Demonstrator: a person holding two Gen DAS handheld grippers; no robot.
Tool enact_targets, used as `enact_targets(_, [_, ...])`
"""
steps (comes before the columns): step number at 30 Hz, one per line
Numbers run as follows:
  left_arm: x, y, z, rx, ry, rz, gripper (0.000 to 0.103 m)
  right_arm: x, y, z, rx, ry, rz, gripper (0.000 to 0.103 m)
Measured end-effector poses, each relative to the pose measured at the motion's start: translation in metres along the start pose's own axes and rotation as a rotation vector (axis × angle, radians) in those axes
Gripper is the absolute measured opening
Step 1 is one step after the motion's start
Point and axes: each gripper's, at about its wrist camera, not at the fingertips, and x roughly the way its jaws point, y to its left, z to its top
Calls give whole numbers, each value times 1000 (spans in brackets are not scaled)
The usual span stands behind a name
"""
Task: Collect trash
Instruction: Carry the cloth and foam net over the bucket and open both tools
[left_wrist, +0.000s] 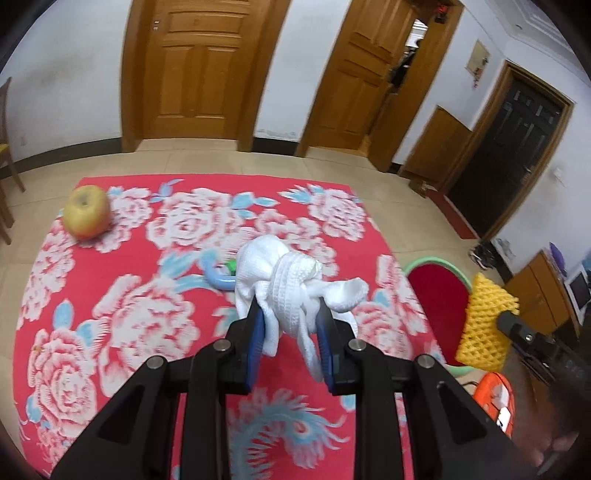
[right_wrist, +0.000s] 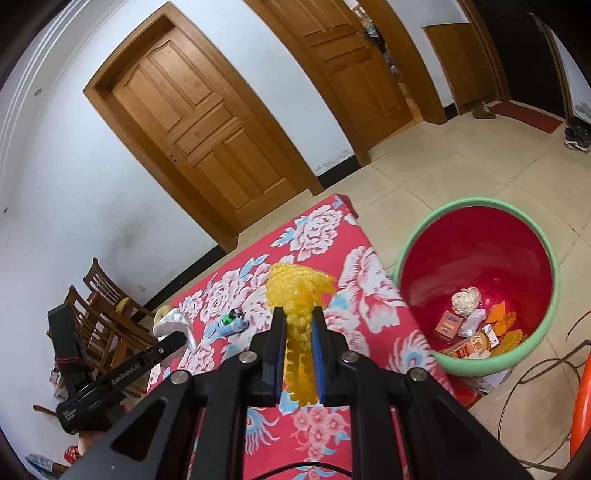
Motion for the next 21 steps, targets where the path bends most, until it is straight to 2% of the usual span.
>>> enact_targets(6, [0,-24,-1,28,2,-39,26,-13,-24,2,51,-33,-2,15])
enact_targets(21, [30,-83,-11,95,40,-113,26,-39,-68,17,64,-94,-109,15])
